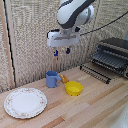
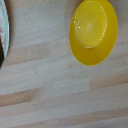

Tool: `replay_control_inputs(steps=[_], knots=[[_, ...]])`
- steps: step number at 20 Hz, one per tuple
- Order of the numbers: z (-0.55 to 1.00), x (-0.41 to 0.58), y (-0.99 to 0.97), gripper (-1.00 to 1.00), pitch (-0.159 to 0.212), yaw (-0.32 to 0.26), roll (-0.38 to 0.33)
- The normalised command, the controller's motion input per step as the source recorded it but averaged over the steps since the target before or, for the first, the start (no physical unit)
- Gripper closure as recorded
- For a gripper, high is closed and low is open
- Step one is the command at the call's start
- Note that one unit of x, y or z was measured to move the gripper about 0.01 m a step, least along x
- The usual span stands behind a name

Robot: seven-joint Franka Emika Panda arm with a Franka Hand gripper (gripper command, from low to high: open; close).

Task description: Notice the yellow vessel located before you. Bring your fastener close to the yellow vessel and smoothly hold it. Transfer the yellow vessel above the white plating and let go of your hold on it, then set the vessel on the plating.

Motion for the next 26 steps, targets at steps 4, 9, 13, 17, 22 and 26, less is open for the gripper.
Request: replay_control_inputs(steps=[4,9,13,17,22,26], knots=[[-0.27,-0.492,-0.32,-1.00,-0.012,-0.138,0.000],[-0.30,-0.455,-0.37,-1.00,0.002,-0.165,0.000],[-0.45,-0.358,-0.38,-1.00,0.000,-0.103,-0.001],[-0.56,-0.219,-0.38,-1.00,0.021,-0.045,-0.005],[-0.48,-0.130,-0.25,-1.00,0.008,-0.009,-0.020],[-0.44,-0.096,-0.19,-1.00,0.020,0.000,-0.035]])
